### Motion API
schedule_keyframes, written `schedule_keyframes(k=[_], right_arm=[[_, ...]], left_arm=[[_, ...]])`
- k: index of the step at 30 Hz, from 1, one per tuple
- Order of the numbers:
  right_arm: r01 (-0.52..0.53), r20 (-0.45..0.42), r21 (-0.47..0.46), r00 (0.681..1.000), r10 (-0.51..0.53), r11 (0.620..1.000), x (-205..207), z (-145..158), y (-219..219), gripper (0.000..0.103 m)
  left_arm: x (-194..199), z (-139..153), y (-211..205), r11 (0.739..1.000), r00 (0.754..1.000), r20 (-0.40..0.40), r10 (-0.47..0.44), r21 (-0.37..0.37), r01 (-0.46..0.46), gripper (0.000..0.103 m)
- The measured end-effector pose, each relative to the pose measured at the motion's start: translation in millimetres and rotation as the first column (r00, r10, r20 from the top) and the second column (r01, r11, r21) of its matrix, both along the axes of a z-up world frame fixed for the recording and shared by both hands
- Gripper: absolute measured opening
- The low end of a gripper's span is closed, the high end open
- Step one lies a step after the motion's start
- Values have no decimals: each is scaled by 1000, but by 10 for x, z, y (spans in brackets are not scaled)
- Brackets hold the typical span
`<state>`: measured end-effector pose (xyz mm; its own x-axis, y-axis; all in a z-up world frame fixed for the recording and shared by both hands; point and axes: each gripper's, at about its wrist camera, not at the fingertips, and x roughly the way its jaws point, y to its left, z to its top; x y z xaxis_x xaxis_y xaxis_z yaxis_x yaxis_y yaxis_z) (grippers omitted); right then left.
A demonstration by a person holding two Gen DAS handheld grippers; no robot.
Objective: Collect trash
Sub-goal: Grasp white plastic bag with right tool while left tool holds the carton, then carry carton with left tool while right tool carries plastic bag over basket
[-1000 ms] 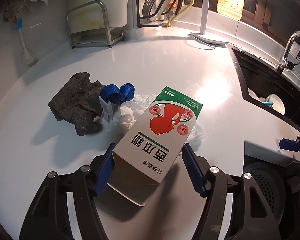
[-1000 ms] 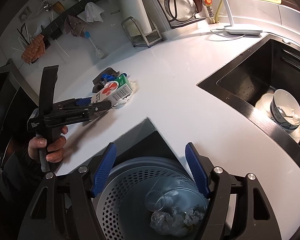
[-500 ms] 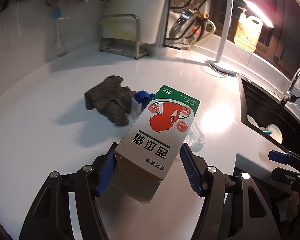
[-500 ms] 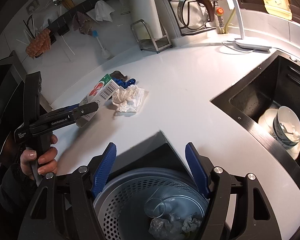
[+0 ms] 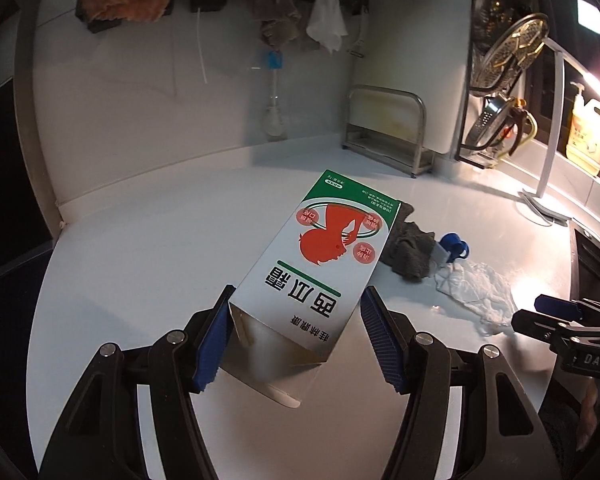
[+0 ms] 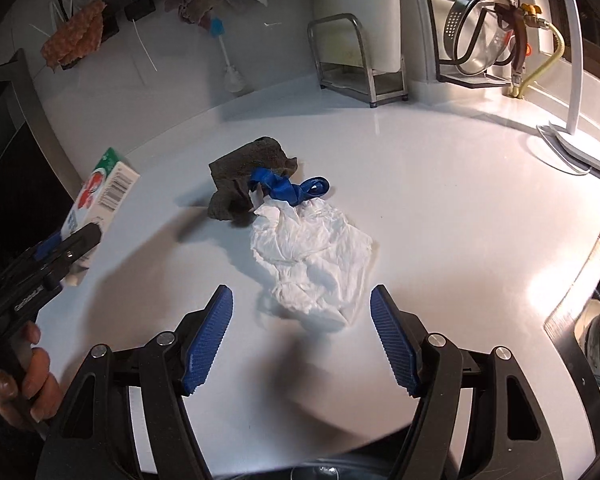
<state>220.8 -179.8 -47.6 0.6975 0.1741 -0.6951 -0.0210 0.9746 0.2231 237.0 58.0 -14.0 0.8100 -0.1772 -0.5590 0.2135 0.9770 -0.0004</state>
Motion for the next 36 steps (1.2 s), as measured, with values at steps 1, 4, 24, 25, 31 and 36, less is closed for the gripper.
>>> schedule_keyframes(k=[1, 4, 24, 25, 31, 36], right_arm=[[0, -9, -12, 1000, 0, 1000, 83, -18, 26, 68], [6, -30, -63, 1000, -8, 998, 278, -58, 117, 68], [52, -19, -118, 998, -54, 992, 28, 18, 127, 6], [57, -11, -112, 998, -59, 992, -36, 48, 104, 6], [84, 51, -91, 996, -80, 992, -465, 290, 13, 6], [92, 99, -78, 992, -84, 993, -966, 421, 19, 6]], left_arm=[[13, -1, 40, 1000, 1000, -5, 10, -9, -10, 61], [31, -8, 114, 999, 999, -22, 26, -46, -27, 61], [-149, -21, 13, 999, 999, -6, 42, -10, -42, 61], [-201, -9, 7, 999, 999, -5, 42, -11, -42, 61], [-620, 100, -93, 1000, 1000, 6, 22, -9, -22, 61], [-1045, 136, -190, 1000, 1000, 15, 0, -18, 0, 61]])
